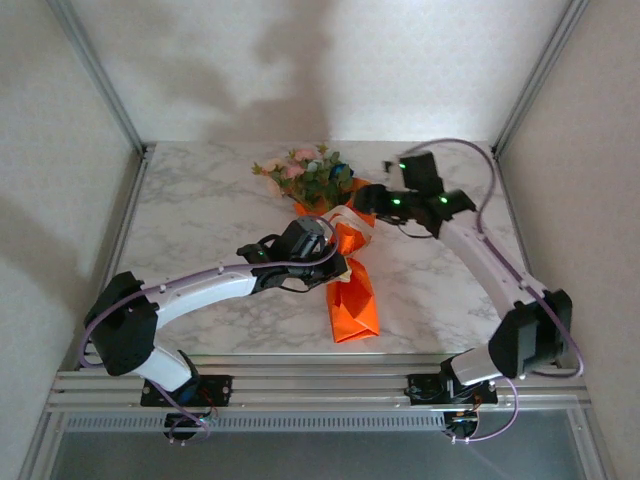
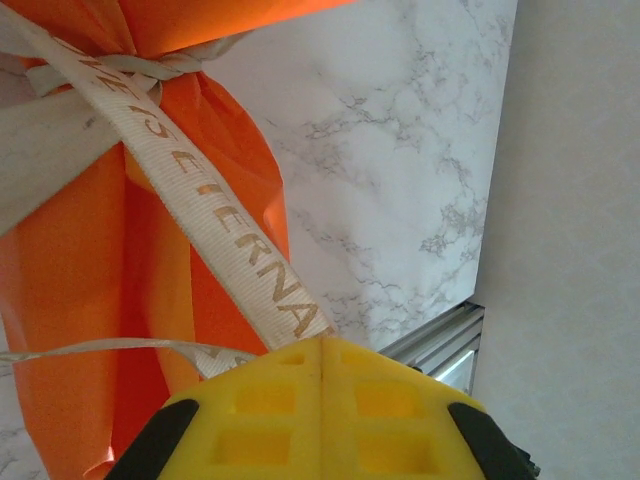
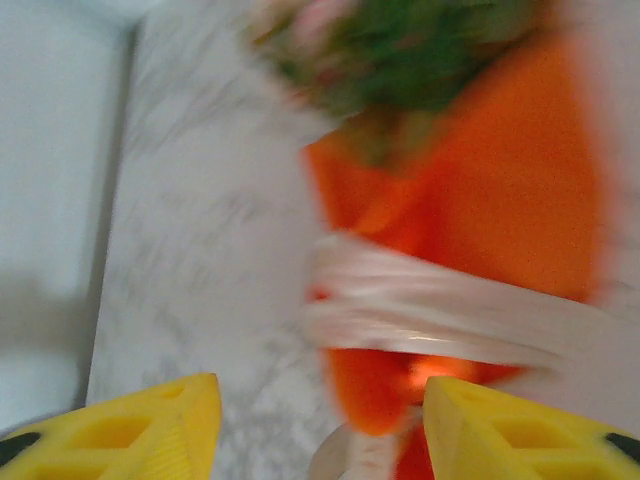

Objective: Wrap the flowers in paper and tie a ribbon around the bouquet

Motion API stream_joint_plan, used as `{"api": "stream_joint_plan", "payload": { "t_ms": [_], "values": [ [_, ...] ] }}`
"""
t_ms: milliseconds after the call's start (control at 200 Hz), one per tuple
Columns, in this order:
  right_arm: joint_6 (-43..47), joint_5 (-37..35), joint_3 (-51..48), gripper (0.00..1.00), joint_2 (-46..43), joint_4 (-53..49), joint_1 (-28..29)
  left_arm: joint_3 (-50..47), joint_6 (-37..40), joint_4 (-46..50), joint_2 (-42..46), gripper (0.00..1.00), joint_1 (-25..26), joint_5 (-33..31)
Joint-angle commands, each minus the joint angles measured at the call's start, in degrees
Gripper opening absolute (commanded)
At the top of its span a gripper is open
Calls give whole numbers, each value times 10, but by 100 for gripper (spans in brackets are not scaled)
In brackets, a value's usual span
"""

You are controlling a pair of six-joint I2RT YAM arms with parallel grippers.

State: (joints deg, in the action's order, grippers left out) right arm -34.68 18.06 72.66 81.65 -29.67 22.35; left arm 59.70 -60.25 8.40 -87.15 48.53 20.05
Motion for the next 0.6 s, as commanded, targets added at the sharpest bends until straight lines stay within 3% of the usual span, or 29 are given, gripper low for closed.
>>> {"api": "stream_joint_plan", "payload": {
  "t_ms": [0, 215, 395, 596],
  "values": [
    [-207, -94, -86, 55, -18, 52, -21, 23, 13, -1, -6, 0, -3, -14],
    [-361, -62, -154, 58, 14, 113, -25, 39, 20, 7, -18, 0, -4, -11],
    [-397, -51, -186, 58, 44, 214, -33, 47, 24, 13, -21, 0, -4, -11],
    [-420, -36, -187, 54, 82, 259, -39, 47, 26, 15, -20, 0, -6, -10]
  ]
}}
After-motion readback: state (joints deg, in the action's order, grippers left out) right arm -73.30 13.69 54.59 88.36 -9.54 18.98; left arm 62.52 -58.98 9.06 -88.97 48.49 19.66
